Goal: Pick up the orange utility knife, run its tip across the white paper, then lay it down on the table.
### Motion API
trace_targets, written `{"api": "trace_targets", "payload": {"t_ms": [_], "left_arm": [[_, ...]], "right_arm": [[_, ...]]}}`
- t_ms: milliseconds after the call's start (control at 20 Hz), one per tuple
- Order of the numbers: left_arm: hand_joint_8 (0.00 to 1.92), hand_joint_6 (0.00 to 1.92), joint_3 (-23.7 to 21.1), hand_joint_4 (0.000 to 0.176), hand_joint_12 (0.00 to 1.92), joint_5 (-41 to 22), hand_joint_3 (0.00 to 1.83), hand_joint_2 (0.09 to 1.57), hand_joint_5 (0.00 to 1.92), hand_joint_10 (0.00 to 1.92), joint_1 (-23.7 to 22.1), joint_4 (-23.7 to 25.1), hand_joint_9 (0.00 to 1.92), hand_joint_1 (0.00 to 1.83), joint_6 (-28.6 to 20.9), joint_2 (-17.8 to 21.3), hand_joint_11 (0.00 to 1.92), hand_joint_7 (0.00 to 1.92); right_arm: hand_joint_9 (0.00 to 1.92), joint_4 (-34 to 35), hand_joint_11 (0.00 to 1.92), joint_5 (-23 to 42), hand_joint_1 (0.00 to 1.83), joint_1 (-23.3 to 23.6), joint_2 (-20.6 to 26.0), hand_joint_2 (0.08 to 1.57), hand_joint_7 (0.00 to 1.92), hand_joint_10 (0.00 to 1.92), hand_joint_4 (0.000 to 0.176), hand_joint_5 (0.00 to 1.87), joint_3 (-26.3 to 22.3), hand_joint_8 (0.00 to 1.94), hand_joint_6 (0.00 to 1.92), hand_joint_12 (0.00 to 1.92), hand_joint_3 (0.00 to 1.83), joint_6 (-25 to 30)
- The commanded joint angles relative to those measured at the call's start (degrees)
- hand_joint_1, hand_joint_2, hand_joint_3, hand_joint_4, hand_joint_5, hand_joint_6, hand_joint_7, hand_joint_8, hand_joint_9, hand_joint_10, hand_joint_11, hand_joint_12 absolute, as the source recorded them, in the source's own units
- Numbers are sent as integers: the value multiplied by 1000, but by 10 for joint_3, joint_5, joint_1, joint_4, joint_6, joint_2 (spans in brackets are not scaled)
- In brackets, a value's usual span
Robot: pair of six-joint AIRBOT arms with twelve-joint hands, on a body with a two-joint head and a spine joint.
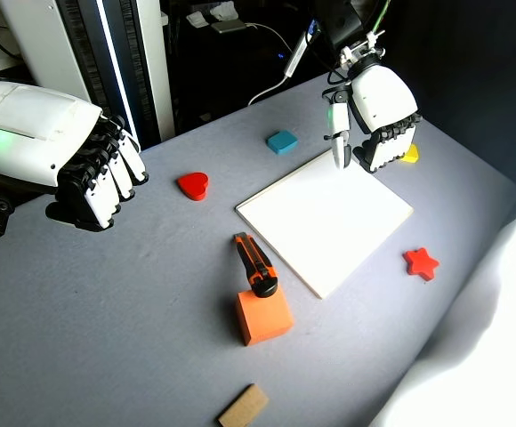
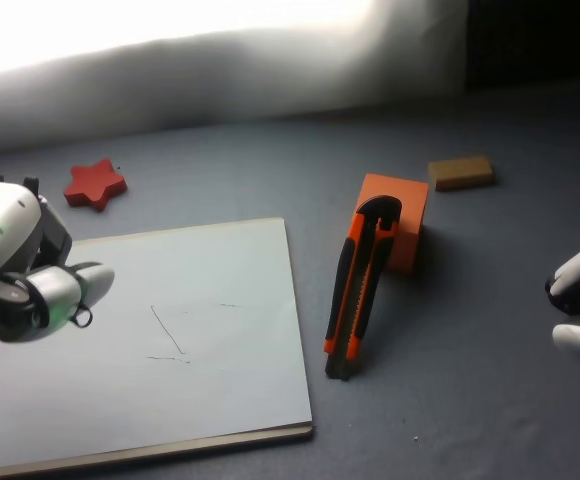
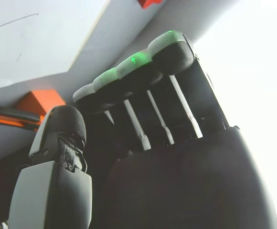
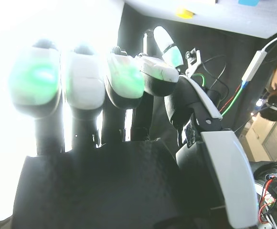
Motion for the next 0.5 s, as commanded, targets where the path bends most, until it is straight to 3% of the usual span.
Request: {"api": "trace_targets", "payload": {"t_ms": [0, 50, 100, 200, 450], "left_arm": [[48, 40, 4, 12, 554, -57, 159, 1215, 15, 127, 3, 31, 56, 254, -10, -3, 0, 43], [48, 40, 4, 12, 554, -68, 159, 1215, 15, 127, 13, 33, 56, 254, -22, -6, 0, 43], [5, 6, 4, 12, 522, -90, 12, 1285, 36, 36, 26, 36, 93, 261, -42, -10, 0, 77], [2, 2, 3, 16, 630, -131, 3, 1293, 25, 19, 50, 39, 106, 233, -69, -17, 0, 81], [2, 1, 3, 19, 643, -135, 1, 1295, 30, 10, 60, 39, 109, 269, -69, -17, 0, 82]], "right_arm": [[0, 9, 0, 64, 16, 1, 1, 1052, 1, 30, 0, 0, -1, 43, 9, 81, 437, -1], [0, 9, 0, 64, 16, 0, 1, 1052, 1, 30, 0, 0, -1, 43, 9, 81, 437, -1], [0, 9, 0, 64, 19, -1, 0, 1152, 27, 0, 0, 0, -1, 9, 0, 0, 234, -1], [0, 9, 0, 65, 4, -1, -2, 1160, 16, 0, 0, 0, -1, 3, 0, 0, 222, -2], [0, 9, 0, 60, 19, 4, -8, 1162, 8, 0, 0, 0, 2, 3, 0, 0, 195, -1]]}}
